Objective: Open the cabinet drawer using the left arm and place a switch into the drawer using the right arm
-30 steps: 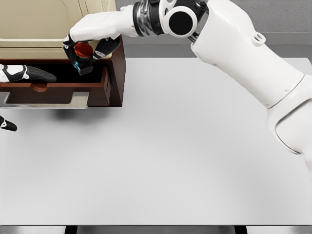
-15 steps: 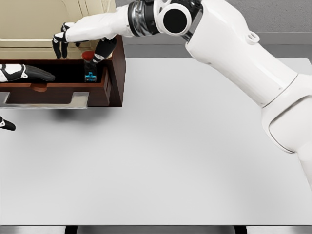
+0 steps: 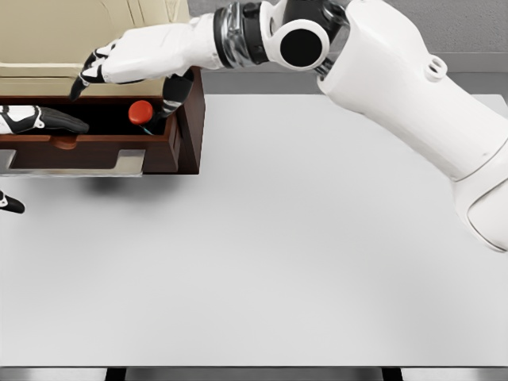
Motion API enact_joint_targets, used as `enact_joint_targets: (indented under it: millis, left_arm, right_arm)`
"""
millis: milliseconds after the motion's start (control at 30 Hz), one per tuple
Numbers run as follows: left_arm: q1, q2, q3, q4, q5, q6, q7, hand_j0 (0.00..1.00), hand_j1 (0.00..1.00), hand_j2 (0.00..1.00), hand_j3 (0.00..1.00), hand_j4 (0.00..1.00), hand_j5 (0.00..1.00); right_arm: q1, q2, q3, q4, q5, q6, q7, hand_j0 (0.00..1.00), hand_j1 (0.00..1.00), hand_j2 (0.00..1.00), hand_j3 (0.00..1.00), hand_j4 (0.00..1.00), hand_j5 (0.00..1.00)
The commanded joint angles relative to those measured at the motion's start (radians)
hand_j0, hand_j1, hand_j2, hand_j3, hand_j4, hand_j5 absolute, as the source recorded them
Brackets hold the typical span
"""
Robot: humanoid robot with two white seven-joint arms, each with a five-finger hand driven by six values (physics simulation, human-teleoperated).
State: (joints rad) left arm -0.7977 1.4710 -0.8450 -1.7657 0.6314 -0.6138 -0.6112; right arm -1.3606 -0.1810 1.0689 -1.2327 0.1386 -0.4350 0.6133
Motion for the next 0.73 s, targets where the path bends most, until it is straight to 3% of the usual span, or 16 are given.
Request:
enact_joint_targets:
  millis: [0, 67, 200, 333, 467, 700]
  left_arm:
    - [0.0, 0.003, 0.001, 0.0, 0.008, 0.003, 0.0, 1.0, 1.0, 1.0, 1.0, 1.0, 1.0]
    - [0.0, 0.005, 0.003, 0.0, 0.008, 0.003, 0.0, 1.0, 1.0, 1.0, 1.0, 1.0, 1.0]
    - [0.0, 0.022, 0.004, 0.0, 0.008, 0.003, 0.0, 1.0, 1.0, 1.0, 1.0, 1.0, 1.0]
    - [0.002, 0.034, 0.007, 0.0, 0.01, 0.003, 0.0, 1.0, 1.0, 1.0, 1.0, 1.0, 1.0]
    - [0.002, 0.034, 0.007, 0.0, 0.01, 0.003, 0.0, 1.0, 1.0, 1.0, 1.0, 1.0, 1.0]
    - [0.014, 0.045, 0.011, 0.0, 0.01, 0.003, 0.0, 1.0, 1.0, 1.0, 1.0, 1.0, 1.0]
  right_arm:
    - [0.0, -0.086, -0.001, -0.099, -0.008, -0.013, -0.002, 1.0, 1.0, 1.0, 1.0, 1.0, 1.0]
    - [0.011, -0.155, -0.001, -0.149, -0.014, -0.047, -0.002, 1.0, 1.0, 1.0, 1.0, 1.0, 1.0]
    - [0.051, -0.307, -0.006, -0.163, -0.105, -0.176, -0.002, 1.0, 1.0, 1.0, 1.0, 1.0, 1.0]
    - [0.077, -0.437, -0.029, -0.186, -0.154, -0.176, -0.002, 1.0, 1.0, 1.0, 1.0, 1.0, 1.0]
    - [0.155, -0.548, -0.124, -0.169, -0.155, -0.176, -0.002, 1.0, 1.0, 1.0, 1.0, 1.0, 1.0]
    - [0.265, -0.63, -0.19, -0.086, -0.154, -0.176, -0.002, 1.0, 1.0, 1.0, 1.0, 1.0, 1.0]
